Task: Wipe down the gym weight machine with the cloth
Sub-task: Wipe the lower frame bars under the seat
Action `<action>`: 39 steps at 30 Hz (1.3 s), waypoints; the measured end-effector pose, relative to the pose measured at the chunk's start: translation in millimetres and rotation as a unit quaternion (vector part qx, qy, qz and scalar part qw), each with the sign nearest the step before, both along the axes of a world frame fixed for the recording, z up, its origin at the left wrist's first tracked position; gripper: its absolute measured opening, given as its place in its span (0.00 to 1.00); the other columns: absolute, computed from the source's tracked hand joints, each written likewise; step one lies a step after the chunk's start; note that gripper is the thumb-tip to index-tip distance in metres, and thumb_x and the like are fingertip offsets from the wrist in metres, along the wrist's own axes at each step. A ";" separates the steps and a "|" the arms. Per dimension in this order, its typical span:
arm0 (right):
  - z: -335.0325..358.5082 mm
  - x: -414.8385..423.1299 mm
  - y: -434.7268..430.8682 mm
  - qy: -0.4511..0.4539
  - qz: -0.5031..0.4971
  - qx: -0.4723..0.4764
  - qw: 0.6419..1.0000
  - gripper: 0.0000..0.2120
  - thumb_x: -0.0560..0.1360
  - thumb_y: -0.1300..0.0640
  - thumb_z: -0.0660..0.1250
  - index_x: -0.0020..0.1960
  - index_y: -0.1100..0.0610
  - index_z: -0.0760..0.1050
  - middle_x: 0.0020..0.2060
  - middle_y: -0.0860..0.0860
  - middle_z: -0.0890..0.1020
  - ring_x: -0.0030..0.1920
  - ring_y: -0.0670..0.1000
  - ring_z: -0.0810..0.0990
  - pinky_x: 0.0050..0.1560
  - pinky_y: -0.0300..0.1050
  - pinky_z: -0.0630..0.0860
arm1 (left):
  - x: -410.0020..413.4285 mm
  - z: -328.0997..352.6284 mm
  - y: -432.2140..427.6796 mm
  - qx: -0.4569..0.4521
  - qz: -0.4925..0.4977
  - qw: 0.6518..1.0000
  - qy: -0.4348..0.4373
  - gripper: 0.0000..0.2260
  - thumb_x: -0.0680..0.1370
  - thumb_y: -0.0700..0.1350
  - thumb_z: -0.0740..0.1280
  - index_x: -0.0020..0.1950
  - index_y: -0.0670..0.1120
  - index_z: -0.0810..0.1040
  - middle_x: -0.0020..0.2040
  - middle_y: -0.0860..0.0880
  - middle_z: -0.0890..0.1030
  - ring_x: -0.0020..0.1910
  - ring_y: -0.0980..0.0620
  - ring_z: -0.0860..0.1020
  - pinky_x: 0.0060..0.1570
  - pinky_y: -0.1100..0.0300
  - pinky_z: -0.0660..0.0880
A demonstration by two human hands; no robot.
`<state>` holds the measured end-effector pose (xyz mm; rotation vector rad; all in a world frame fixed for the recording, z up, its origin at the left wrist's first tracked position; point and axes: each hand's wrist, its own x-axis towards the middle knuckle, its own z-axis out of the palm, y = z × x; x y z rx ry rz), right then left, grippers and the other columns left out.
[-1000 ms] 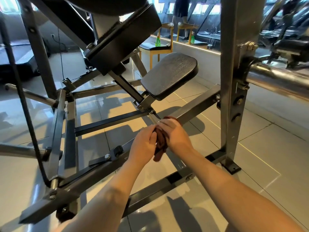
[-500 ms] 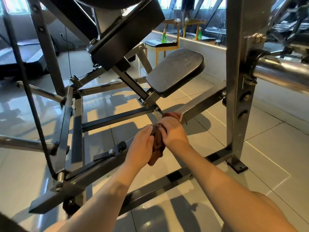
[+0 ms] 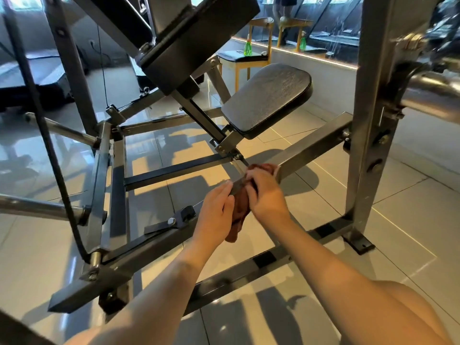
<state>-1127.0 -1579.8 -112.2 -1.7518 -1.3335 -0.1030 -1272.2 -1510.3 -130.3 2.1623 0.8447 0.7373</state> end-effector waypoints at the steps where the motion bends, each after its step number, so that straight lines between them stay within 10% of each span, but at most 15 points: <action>1: 4.8 4.2 1.6 0.030 -0.049 0.009 0.998 0.06 0.82 0.57 0.64 0.55 0.47 0.72 0.57 0.49 0.77 0.54 0.49 0.79 0.56 0.51 0.82 | -1.0 -0.1 0.1 0.006 -0.001 1.000 0.009 0.19 0.87 0.49 0.54 0.79 0.51 0.65 0.76 0.50 0.67 0.74 0.54 0.63 0.72 0.61 0.58; 8: -12.7 -26.3 -3.5 -0.025 0.046 -0.010 0.999 0.06 0.81 0.63 0.64 0.57 0.58 0.77 0.56 0.54 0.80 0.60 0.48 0.76 0.64 0.27 0.65 | 1.7 -3.1 1.5 0.000 -0.016 0.999 -0.042 0.16 0.87 0.49 0.54 0.72 0.53 0.73 0.69 0.55 0.75 0.68 0.60 0.69 0.72 0.58 0.65; 12: 3.6 -0.1 -8.3 -0.021 0.023 -0.020 0.999 0.05 0.82 0.59 0.64 0.56 0.50 0.74 0.54 0.45 0.78 0.52 0.46 0.79 0.54 0.42 0.80 | 5.3 -4.0 1.7 0.027 -0.016 0.999 -0.010 0.17 0.87 0.50 0.54 0.75 0.51 0.70 0.70 0.52 0.73 0.70 0.56 0.67 0.72 0.58 0.63; 14: 17.6 14.4 -8.4 0.048 -0.043 -0.021 0.998 0.05 0.83 0.57 0.63 0.54 0.47 0.71 0.52 0.41 0.72 0.47 0.42 0.76 0.45 0.34 0.77 | 6.0 -2.2 -0.3 0.038 -0.013 0.999 0.001 0.18 0.87 0.49 0.54 0.76 0.49 0.69 0.70 0.52 0.72 0.69 0.56 0.66 0.70 0.62 0.60; 19: 11.9 -5.4 -4.3 0.055 -0.039 -0.040 0.997 0.06 0.83 0.58 0.63 0.58 0.49 0.72 0.53 0.46 0.76 0.50 0.45 0.78 0.50 0.38 0.77 | 9.4 1.4 -3.0 0.031 -0.010 0.999 -0.018 0.17 0.87 0.47 0.54 0.75 0.51 0.69 0.69 0.57 0.70 0.68 0.62 0.63 0.66 0.75 0.52; 24: 8.3 2.1 -15.2 -0.018 0.068 -0.065 0.995 0.07 0.82 0.58 0.64 0.57 0.48 0.74 0.54 0.47 0.80 0.52 0.47 0.79 0.54 0.49 0.80 | 15.9 -5.6 -0.8 0.040 -0.016 0.999 -0.008 0.20 0.86 0.53 0.51 0.76 0.52 0.69 0.71 0.53 0.73 0.72 0.54 0.67 0.75 0.55 0.61; 31: 25.3 10.0 -1.9 0.101 -0.072 -0.062 0.990 0.05 0.84 0.57 0.62 0.57 0.48 0.72 0.51 0.44 0.75 0.49 0.45 0.77 0.44 0.32 0.73 | 9.3 1.3 -4.4 0.002 -0.019 1.000 0.002 0.19 0.87 0.51 0.53 0.78 0.52 0.65 0.75 0.52 0.70 0.75 0.53 0.64 0.76 0.52 0.61; 39: 2.7 -20.5 -12.4 0.060 0.066 -0.077 0.993 0.07 0.81 0.61 0.64 0.57 0.52 0.76 0.49 0.49 0.81 0.50 0.49 0.79 0.53 0.47 0.79 | 9.2 3.4 -10.1 -0.053 0.010 0.997 -0.057 0.17 0.86 0.49 0.55 0.75 0.54 0.70 0.71 0.53 0.73 0.70 0.56 0.69 0.74 0.53 0.66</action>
